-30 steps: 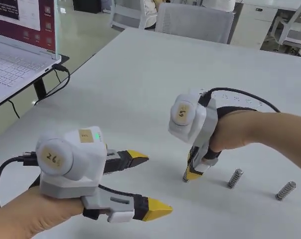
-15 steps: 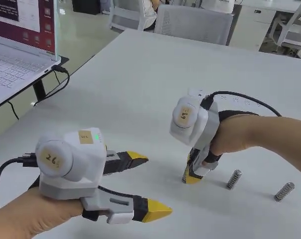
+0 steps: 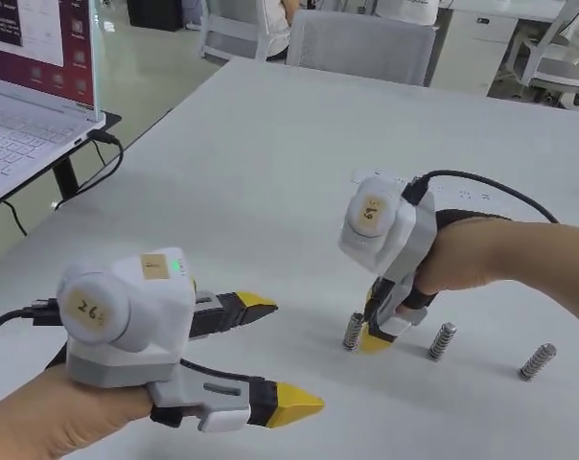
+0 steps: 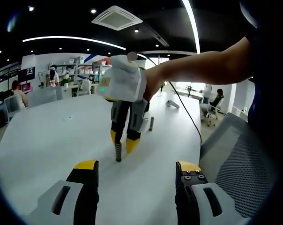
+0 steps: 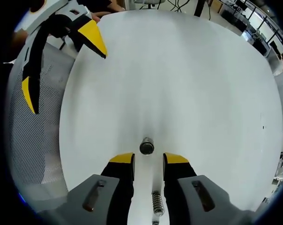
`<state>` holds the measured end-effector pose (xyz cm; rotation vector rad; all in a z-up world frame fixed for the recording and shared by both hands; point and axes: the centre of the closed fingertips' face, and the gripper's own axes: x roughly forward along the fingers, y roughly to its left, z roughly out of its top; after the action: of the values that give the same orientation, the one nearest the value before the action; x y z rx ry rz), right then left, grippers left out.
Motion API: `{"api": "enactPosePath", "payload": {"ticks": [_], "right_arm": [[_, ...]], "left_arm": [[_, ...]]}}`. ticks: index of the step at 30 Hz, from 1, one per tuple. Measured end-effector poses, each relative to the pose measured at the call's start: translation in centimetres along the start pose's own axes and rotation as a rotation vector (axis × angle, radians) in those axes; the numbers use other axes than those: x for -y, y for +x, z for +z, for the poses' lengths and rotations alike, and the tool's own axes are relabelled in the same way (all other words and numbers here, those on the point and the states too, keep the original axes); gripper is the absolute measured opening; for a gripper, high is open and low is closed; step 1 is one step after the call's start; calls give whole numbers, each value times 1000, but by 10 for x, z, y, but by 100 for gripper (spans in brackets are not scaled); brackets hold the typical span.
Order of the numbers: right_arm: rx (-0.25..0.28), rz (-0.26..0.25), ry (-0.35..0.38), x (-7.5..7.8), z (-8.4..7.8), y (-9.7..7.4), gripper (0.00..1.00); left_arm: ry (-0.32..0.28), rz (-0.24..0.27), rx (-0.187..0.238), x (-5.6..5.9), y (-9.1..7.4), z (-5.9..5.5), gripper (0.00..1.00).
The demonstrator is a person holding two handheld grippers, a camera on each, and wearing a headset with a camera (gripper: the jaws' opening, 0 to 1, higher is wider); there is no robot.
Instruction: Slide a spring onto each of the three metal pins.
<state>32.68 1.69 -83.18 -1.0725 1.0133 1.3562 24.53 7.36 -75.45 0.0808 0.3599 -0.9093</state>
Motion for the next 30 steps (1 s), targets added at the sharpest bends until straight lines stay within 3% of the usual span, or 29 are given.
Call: {"api": "enactPosePath", "payload": {"ticks": [8, 30], "right_arm": [[44, -18, 31, -3, -7, -10, 22], [210, -49, 141, -40, -24, -23, 22]], "left_arm": [[0, -8, -9, 1, 2, -2, 62], [-1, -21, -15, 3, 5, -3, 63]]}}
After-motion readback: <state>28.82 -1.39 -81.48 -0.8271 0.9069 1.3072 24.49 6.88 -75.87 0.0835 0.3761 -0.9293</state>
